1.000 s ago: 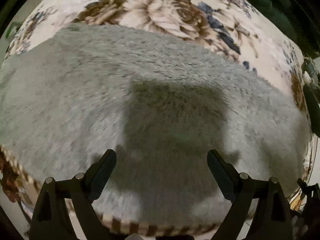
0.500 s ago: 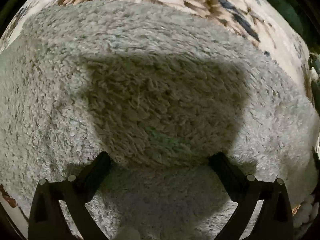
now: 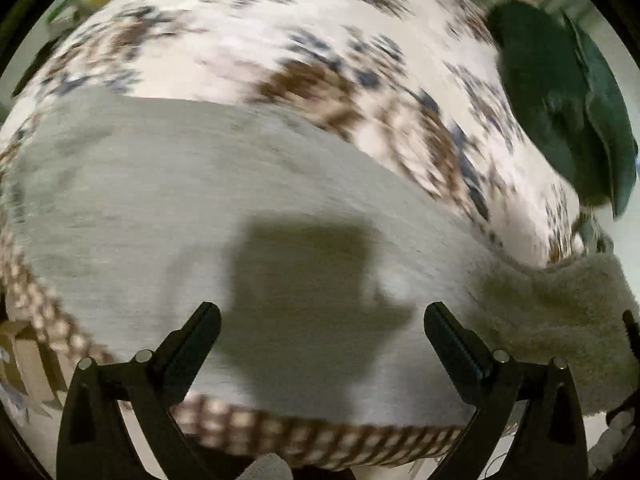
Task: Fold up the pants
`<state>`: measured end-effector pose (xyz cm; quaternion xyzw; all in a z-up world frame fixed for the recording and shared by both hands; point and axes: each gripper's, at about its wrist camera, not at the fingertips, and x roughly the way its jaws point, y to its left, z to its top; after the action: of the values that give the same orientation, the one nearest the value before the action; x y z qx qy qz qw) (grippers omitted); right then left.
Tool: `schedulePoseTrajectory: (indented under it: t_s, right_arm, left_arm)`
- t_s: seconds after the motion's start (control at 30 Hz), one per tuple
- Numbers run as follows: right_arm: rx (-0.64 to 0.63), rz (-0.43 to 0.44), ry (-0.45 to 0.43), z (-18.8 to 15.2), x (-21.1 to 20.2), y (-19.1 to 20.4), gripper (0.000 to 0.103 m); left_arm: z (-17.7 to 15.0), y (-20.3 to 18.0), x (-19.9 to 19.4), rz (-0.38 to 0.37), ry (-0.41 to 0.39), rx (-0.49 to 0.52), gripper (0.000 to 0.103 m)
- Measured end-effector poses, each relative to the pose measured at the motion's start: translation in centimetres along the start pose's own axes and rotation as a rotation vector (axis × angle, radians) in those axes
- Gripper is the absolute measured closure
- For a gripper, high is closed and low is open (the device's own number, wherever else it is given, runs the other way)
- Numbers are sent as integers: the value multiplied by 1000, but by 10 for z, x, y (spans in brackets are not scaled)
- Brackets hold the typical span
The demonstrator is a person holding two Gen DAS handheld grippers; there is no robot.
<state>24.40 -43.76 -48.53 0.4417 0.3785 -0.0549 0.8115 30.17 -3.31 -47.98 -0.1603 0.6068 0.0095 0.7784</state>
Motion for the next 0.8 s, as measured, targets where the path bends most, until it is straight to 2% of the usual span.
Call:
schedulePoseTrajectory:
  t_s: [0.13,0.27,0.33,0.37,0.43,0.47,0.5,0.57,0.6,0.63,0.7,0.8]
  right_arm:
    - [-205,-89,75,-63,54,92,86]
    - [-394,-218,210,-161,147,154,86]
    - [-544,-329,308,-218,200,176,80]
    - [-603,-379,395,-251,227,185,76]
    - [-639,-365,528,-298,255,199,60]
    - [-628,-300,576,-313,255,207,43]
    - [-615,-204,621,-326,249,217,38]
    - [-624,-108,660,-338,234,231,37]
    - [-620,-65,672,-337,222,235,33]
    - [-615,-55,663,-331,210,235,30]
    - [-592,-116,612,-303,191,224,24]
    - [-485,-283,525,-248,161,176,24]
  left_arm:
    - [3,70,-31,21,-30,-84,0]
    - [2,143,-47,91,-50,-137,0]
    - [-4,178,-51,127,-51,-171,0]
    - [-6,192,-52,138,-50,-188,0]
    - [-11,219,-56,154,-48,-230,0]
    - [-13,232,-57,161,-45,-256,0]
    - [-15,241,-59,162,-43,-272,0]
    - [-17,255,-64,164,-46,-303,0]
    - [-16,258,-67,160,-47,-312,0]
    - [-14,258,-70,147,-53,-319,0]
    - [-9,250,-73,119,-54,-312,0]
    - [8,212,-69,37,-59,-242,0]
